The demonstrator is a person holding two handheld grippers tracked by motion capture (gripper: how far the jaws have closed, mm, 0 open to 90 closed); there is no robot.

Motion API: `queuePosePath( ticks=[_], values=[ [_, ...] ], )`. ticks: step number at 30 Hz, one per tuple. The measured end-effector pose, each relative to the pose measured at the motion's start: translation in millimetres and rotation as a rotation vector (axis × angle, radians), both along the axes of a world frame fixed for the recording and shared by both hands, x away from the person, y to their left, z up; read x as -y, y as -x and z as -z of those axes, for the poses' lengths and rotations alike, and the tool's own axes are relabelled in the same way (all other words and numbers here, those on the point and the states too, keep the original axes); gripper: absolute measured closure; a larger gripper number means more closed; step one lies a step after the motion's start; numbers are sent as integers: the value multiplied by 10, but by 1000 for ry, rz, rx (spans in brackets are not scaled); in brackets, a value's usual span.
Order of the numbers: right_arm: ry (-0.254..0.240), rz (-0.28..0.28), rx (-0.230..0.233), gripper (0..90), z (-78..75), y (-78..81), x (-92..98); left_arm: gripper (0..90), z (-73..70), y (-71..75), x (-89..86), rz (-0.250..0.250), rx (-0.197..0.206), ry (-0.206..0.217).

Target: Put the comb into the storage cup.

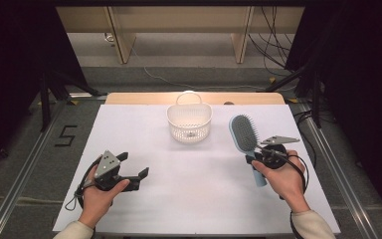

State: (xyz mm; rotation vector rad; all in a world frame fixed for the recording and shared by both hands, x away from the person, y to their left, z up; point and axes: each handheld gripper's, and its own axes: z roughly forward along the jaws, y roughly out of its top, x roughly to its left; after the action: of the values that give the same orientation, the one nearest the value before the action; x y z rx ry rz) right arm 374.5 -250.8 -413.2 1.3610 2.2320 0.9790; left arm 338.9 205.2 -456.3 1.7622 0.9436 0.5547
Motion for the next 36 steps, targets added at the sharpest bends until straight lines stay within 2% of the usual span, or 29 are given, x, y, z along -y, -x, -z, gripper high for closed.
queuePosePath(
  ticks=[5, 12, 17, 25, 28, 36],
  values=[
    [-19, 2, 30, 705, 8, -14, -11, 77, -2, -2, 1, 0, 0, -1],
    [-28, 0, 40, 705, 11, -32, -7, 77, -1, -5, 6, 2, -1, -3],
    [-42, 6, 78, 705, -17, -38, -13, 77, 1, -6, 4, 1, -2, -3],
    [-61, 6, 98, 705, -25, -45, -14, 79, 0, -5, 7, 1, 0, -5],
    [-76, 17, 123, 705, -36, -52, -8, 79, -1, -6, 9, 1, -1, -4],
    [-98, 26, 154, 705, -62, -66, -9, 79, 1, -6, 10, 2, -2, -5]
  ],
)
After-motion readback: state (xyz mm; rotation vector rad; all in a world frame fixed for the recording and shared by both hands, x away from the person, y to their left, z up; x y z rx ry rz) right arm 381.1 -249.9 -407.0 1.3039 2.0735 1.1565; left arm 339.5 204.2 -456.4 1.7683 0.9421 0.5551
